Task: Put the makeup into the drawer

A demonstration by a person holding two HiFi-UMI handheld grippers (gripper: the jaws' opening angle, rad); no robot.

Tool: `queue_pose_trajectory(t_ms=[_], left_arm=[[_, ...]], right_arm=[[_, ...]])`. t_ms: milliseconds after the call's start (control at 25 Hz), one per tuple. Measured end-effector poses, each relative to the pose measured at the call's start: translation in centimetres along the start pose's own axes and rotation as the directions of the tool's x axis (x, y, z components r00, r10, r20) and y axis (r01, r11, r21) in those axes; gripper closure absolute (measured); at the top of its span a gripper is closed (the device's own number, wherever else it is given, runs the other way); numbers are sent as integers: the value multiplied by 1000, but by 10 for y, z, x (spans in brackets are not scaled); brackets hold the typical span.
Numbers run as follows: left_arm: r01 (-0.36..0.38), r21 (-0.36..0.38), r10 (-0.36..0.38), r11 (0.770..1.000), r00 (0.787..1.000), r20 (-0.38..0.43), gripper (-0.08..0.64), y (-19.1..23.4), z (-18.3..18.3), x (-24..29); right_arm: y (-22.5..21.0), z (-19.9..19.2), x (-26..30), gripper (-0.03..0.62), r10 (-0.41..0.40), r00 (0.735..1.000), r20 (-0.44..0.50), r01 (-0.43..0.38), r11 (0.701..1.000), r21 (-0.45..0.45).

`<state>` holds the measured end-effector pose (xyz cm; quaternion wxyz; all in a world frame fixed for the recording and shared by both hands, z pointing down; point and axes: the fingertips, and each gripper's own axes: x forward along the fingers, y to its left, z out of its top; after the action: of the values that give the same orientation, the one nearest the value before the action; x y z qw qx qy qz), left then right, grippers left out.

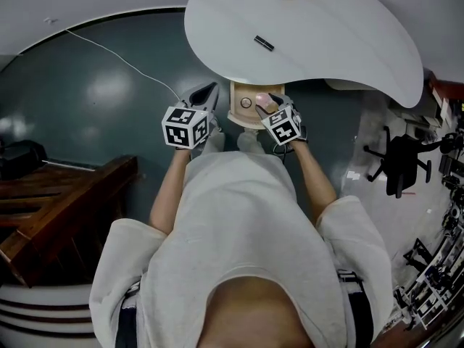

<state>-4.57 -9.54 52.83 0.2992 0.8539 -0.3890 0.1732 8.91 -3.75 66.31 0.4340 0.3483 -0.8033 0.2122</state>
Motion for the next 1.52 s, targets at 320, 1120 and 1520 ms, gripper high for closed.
queue_pose_trajectory(t_ms=[320,1120,1520], left_arm=[[-40,-56,38,998,999,-32,548,15,-21,-4],[-100,-165,84,981,991,-102,548,46,-66,6],[-142,-225,118,964,986,-117,548,64,-88,3]], right_arm=[[20,-31,43,365,94,969,-228,-178,906,-383],[9,-95,141,364,77,846,-528,-420,706,-570],[-9,-121,181,364,11,791,-612,-452,684,-573]])
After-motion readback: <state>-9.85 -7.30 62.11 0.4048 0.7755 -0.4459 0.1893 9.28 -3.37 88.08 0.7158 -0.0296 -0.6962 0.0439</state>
